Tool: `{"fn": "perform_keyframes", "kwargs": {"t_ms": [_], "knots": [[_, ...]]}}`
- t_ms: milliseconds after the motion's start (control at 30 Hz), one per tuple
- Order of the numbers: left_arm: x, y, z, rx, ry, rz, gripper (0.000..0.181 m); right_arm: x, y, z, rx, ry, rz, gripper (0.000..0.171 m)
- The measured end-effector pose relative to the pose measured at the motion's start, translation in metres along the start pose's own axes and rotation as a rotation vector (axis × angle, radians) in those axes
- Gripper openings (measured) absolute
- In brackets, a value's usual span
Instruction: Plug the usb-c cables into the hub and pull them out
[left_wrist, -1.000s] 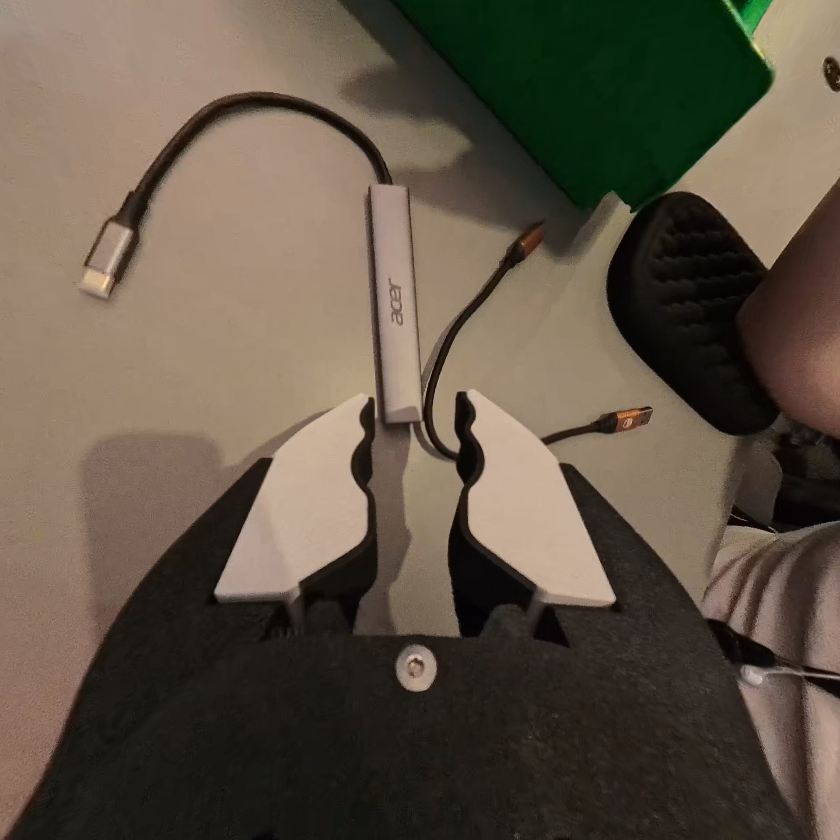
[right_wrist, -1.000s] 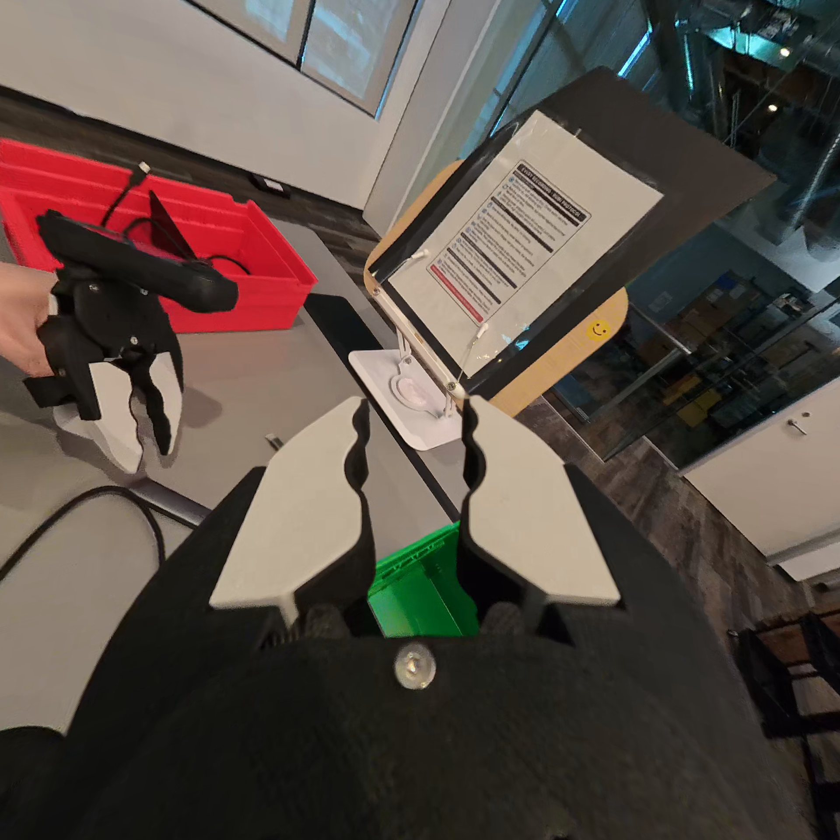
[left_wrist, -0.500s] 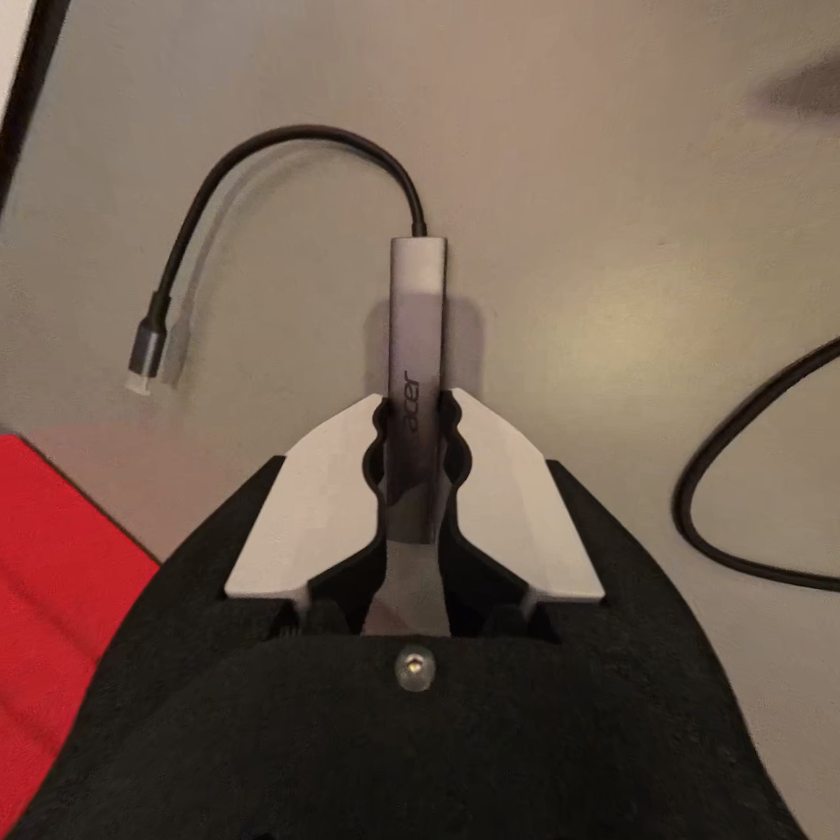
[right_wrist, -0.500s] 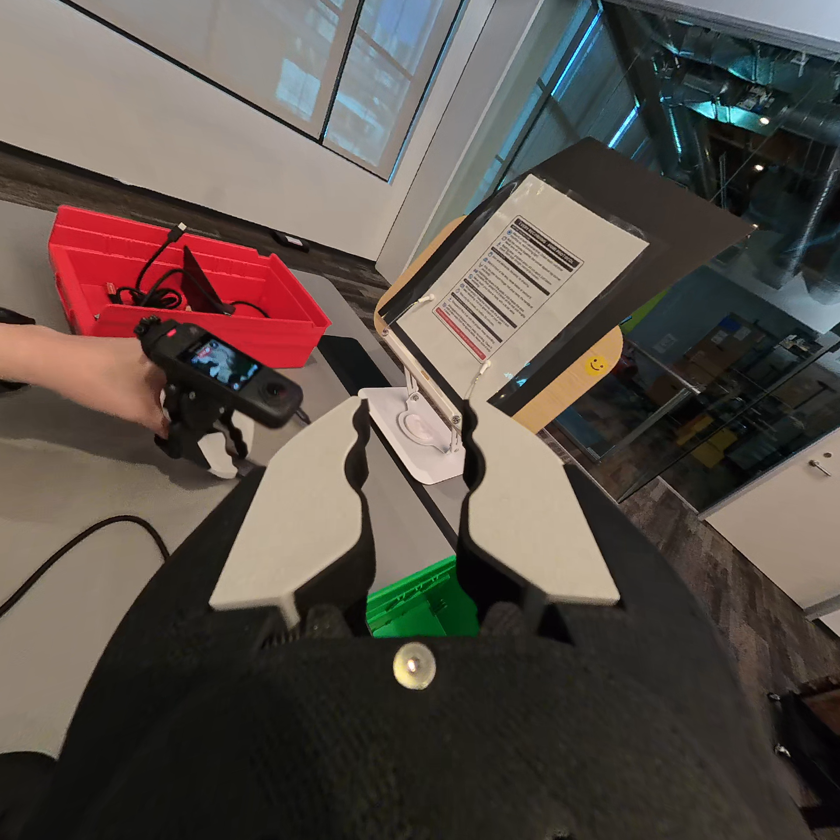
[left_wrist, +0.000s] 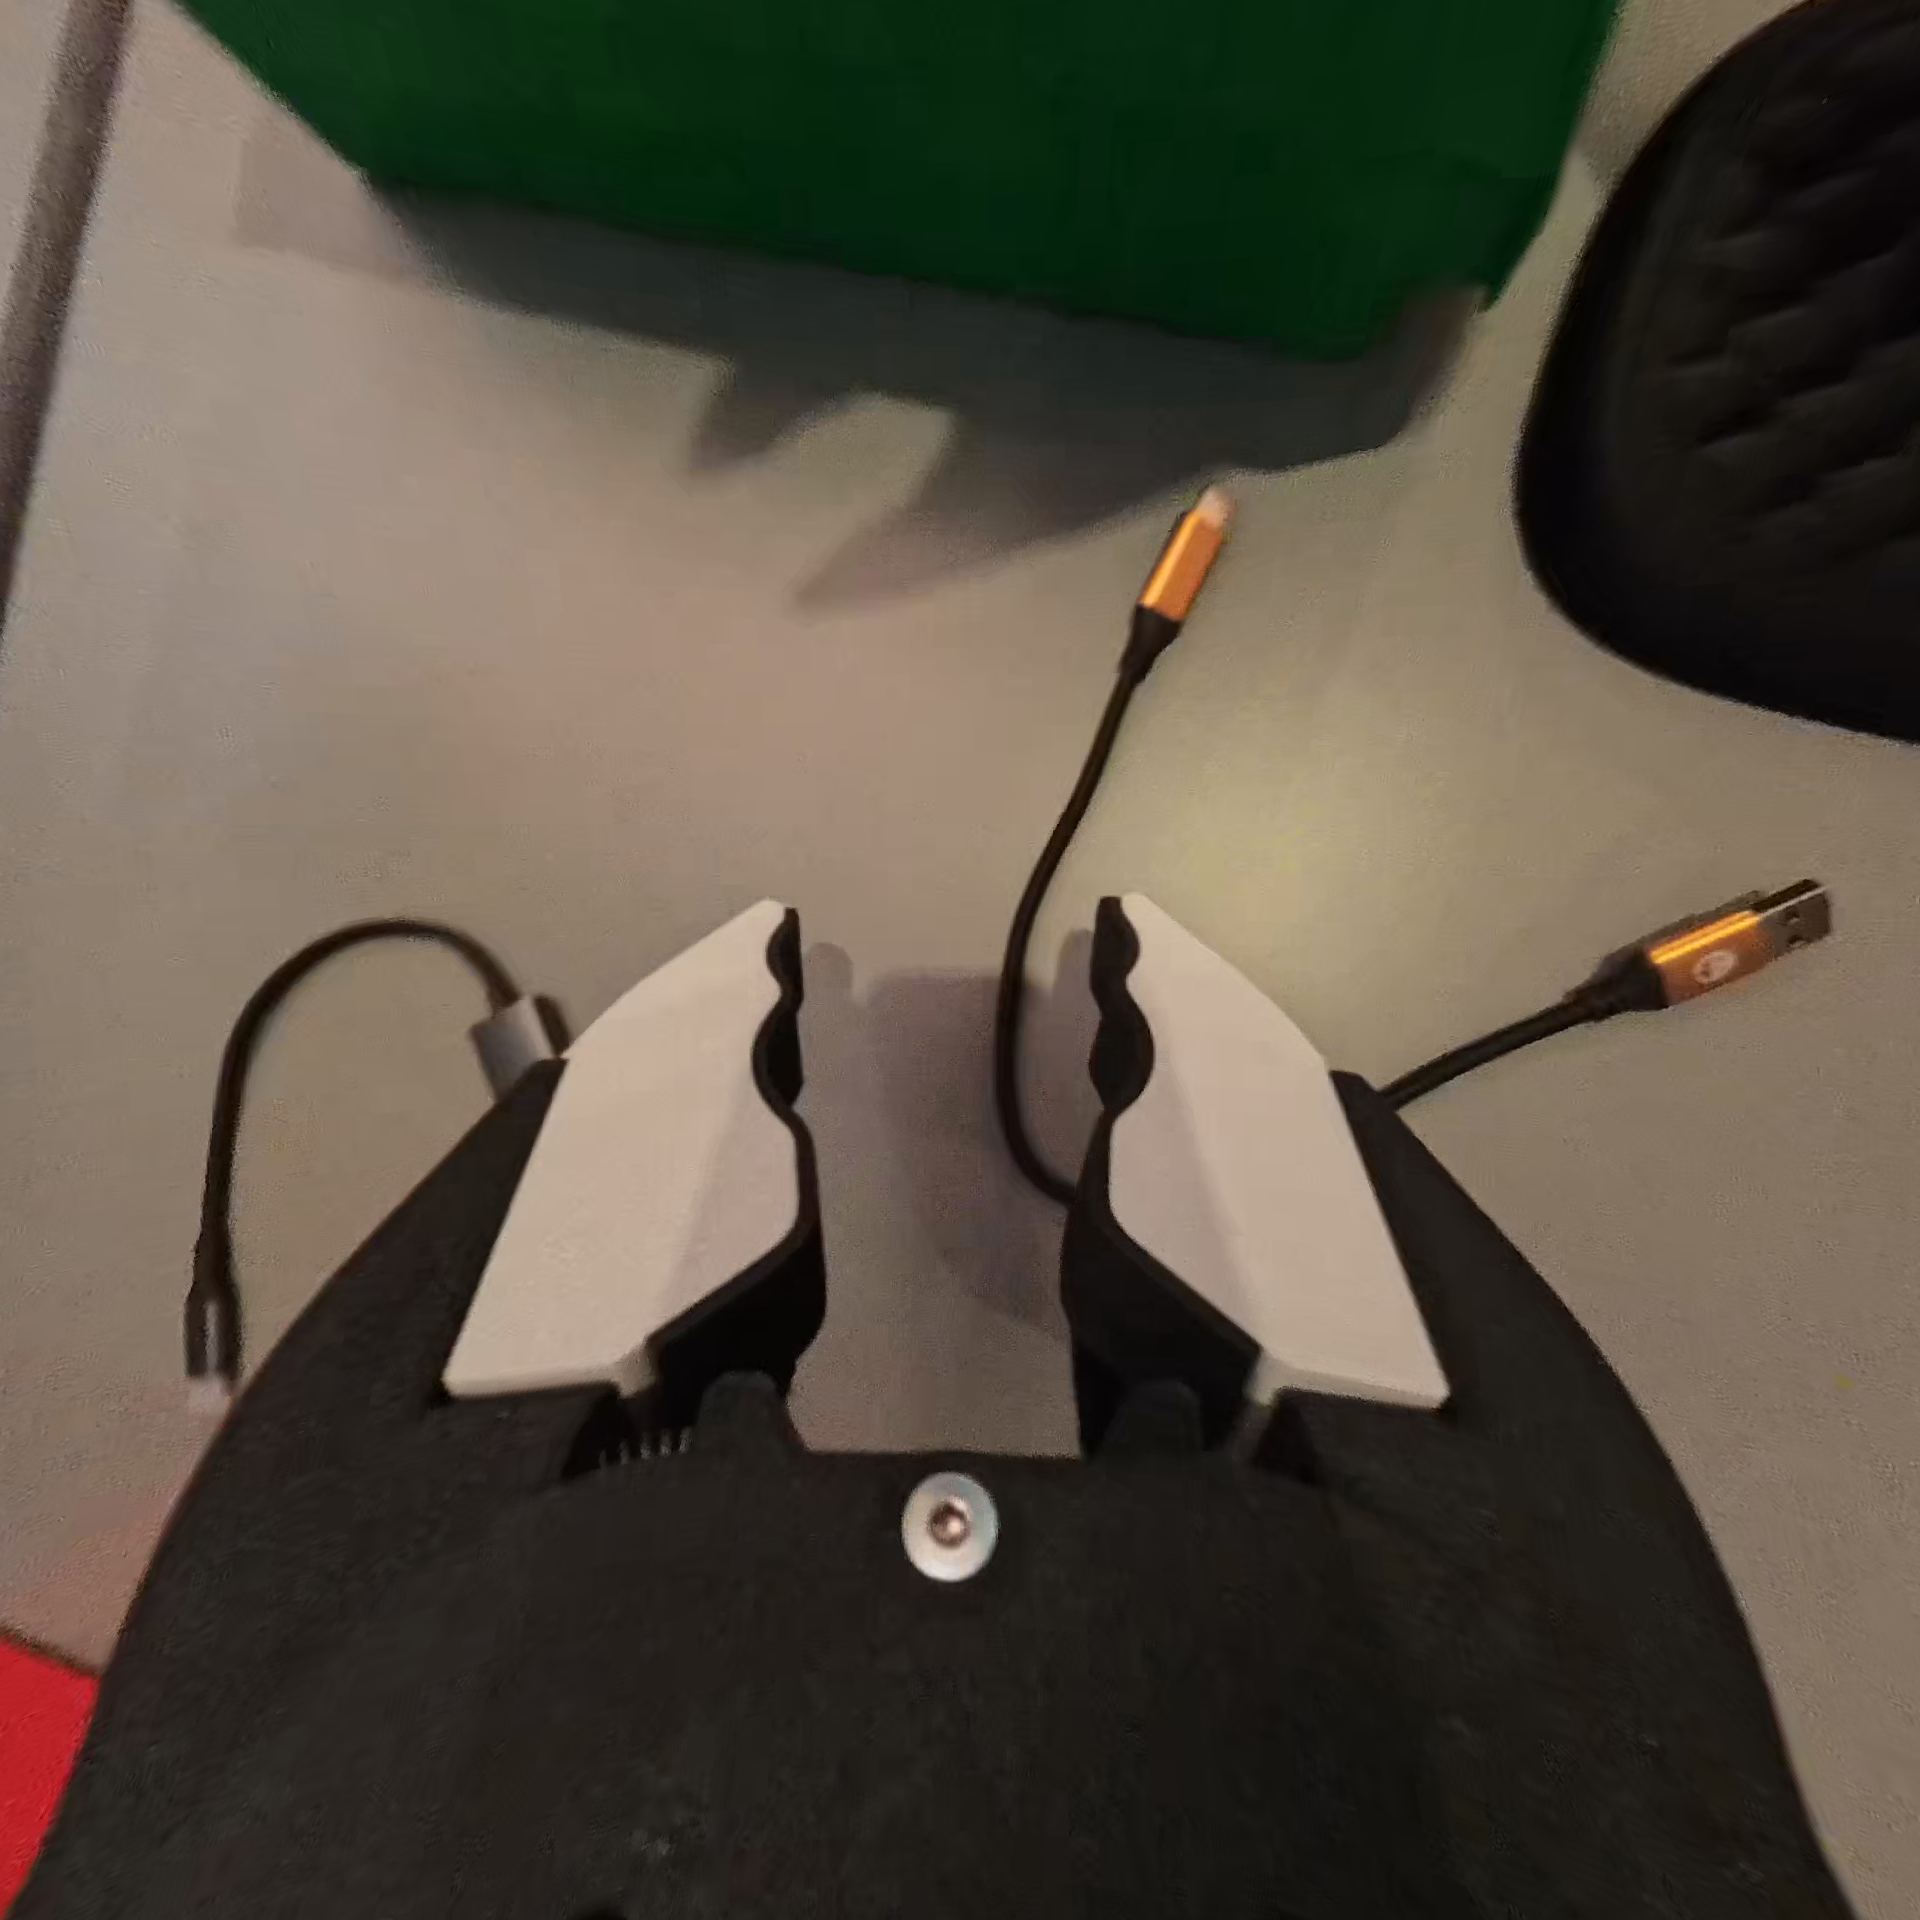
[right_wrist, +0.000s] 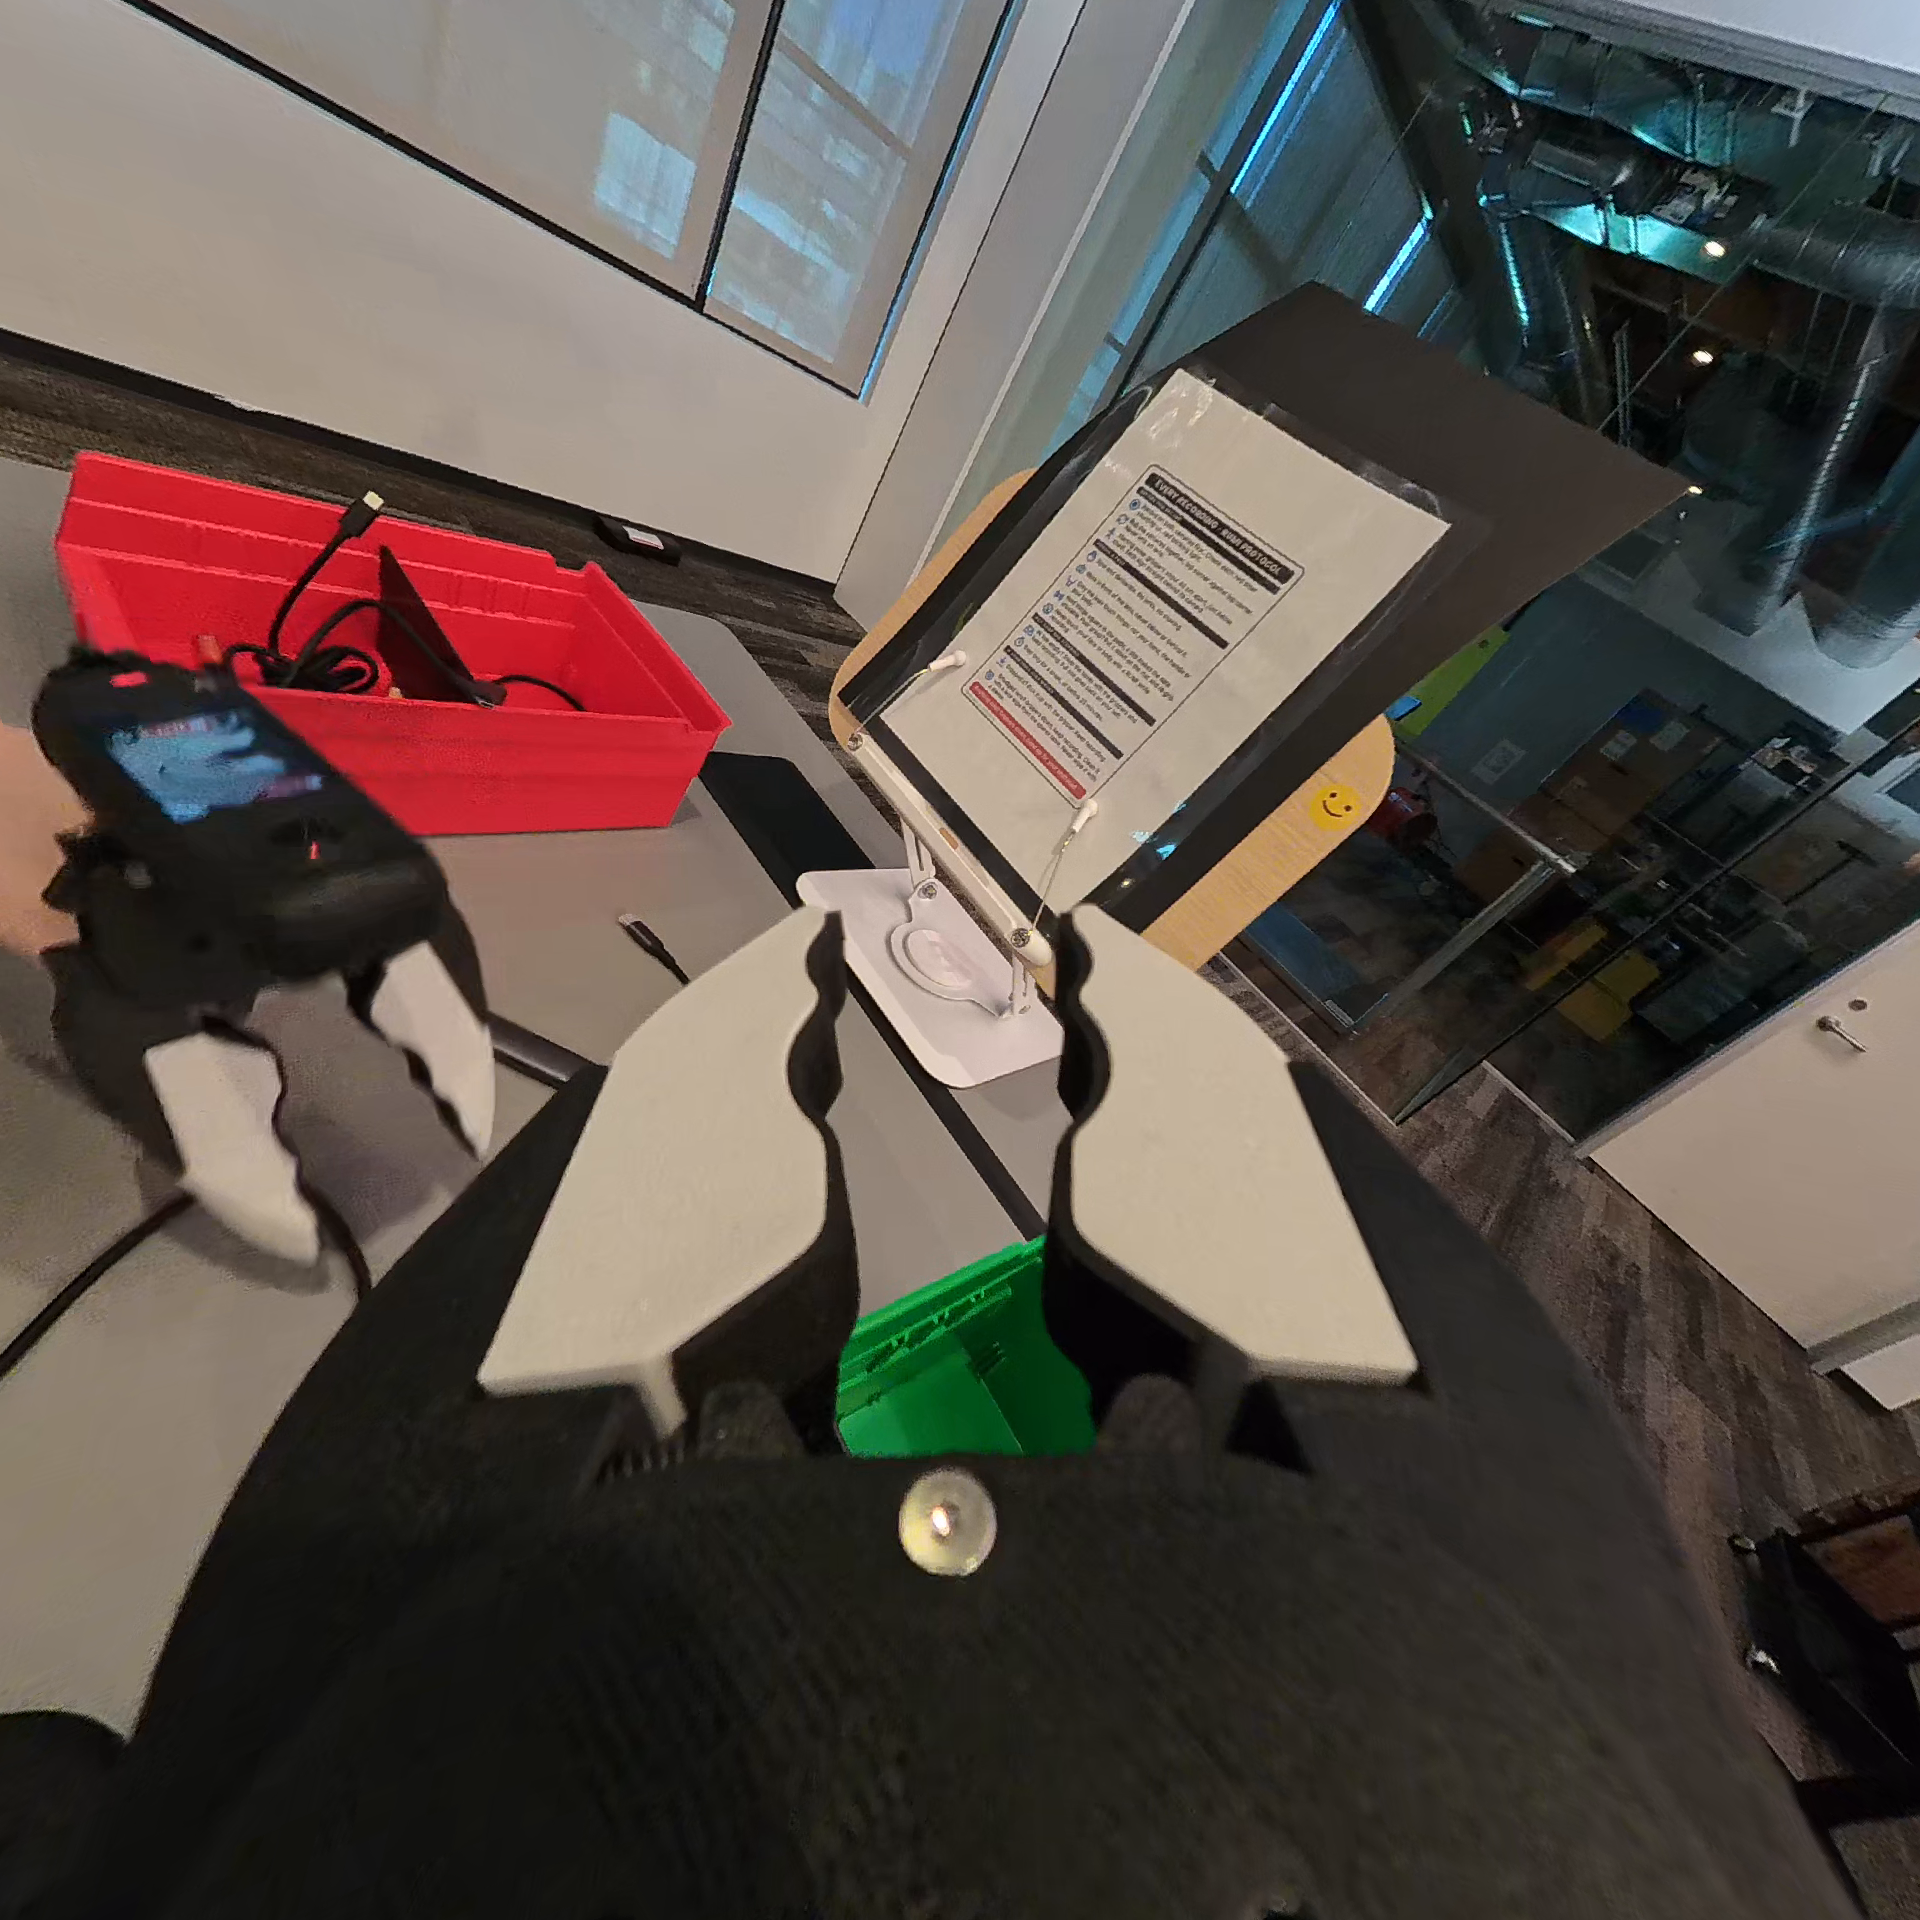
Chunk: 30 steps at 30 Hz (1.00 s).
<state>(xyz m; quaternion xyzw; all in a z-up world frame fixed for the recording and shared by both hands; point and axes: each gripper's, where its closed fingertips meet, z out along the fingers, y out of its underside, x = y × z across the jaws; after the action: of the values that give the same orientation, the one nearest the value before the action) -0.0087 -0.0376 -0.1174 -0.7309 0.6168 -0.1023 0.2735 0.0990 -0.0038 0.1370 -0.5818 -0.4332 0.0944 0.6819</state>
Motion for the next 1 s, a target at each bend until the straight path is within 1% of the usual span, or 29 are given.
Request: {"fn": "perform_keyframes", "kwargs": {"t_ms": [33, 100, 200, 233, 267, 300, 333, 433, 500, 567, 700, 767, 833, 867, 933, 1000], "knots": [[0.009, -0.008, 0.009, -0.013, 0.037, 0.040, 0.055, 0.000, 0.000, 0.000, -0.004, 0.000, -0.002, 0.040], [0.021, -0.021, 0.031, -0.044, 0.098, 0.106, 0.054, -0.002, 0.000, -0.001, -0.006, -0.003, -0.011, 0.040], [0.034, -0.033, 0.060, -0.086, 0.205, 0.121, 0.053, -0.003, 0.001, -0.002, -0.015, -0.006, -0.019, 0.040], [0.040, -0.037, 0.066, -0.089, 0.255, 0.120, 0.046, -0.003, 0.002, -0.003, -0.019, -0.003, -0.022, 0.040], [0.046, -0.043, 0.067, -0.075, 0.305, 0.120, 0.019, -0.002, 0.003, -0.003, -0.023, 0.002, -0.022, 0.040], [0.052, -0.045, 0.066, -0.078, 0.345, 0.134, 0.011, 0.000, 0.004, -0.004, -0.026, 0.006, -0.021, 0.040], [0.054, -0.045, 0.066, -0.088, 0.353, 0.152, 0.010, 0.001, 0.004, -0.005, -0.025, 0.011, -0.020, 0.040], [0.039, -0.044, 0.060, -0.096, 0.256, 0.203, 0.008, 0.004, 0.000, -0.010, -0.003, 0.029, -0.018, 0.040], [0.029, -0.051, 0.039, -0.028, 0.231, 0.183, 0.007, 0.007, -0.009, -0.013, 0.039, 0.045, -0.012, 0.039], [0.017, -0.063, 0.005, 0.071, 0.236, 0.144, 0.007, 0.008, -0.022, -0.013, 0.111, 0.055, 0.003, 0.039], [-0.007, -0.090, -0.089, 0.418, 0.264, 0.040, 0.006, 0.007, -0.051, -0.003, 0.281, 0.039, 0.079, 0.038], [-0.016, -0.095, -0.136, 0.587, 0.290, 0.001, 0.006, 0.001, -0.060, 0.007, 0.342, -0.010, 0.136, 0.038], [-0.029, -0.095, -0.176, 0.714, 0.260, -0.021, 0.006, -0.017, -0.068, 0.021, 0.390, -0.128, 0.187, 0.040], [-0.034, -0.092, -0.193, 0.761, 0.246, -0.026, 0.006, -0.032, -0.072, 0.028, 0.420, -0.224, 0.210, 0.042], [-0.045, -0.087, -0.217, 0.818, 0.187, -0.032, 0.005, -0.064, -0.078, 0.042, 0.462, -0.436, 0.278, 0.049], [-0.055, -0.078, -0.240, 0.853, 0.126, -0.037, 0.005, -0.088, -0.081, 0.066, 0.446, -0.547, 0.354, 0.050]]}}
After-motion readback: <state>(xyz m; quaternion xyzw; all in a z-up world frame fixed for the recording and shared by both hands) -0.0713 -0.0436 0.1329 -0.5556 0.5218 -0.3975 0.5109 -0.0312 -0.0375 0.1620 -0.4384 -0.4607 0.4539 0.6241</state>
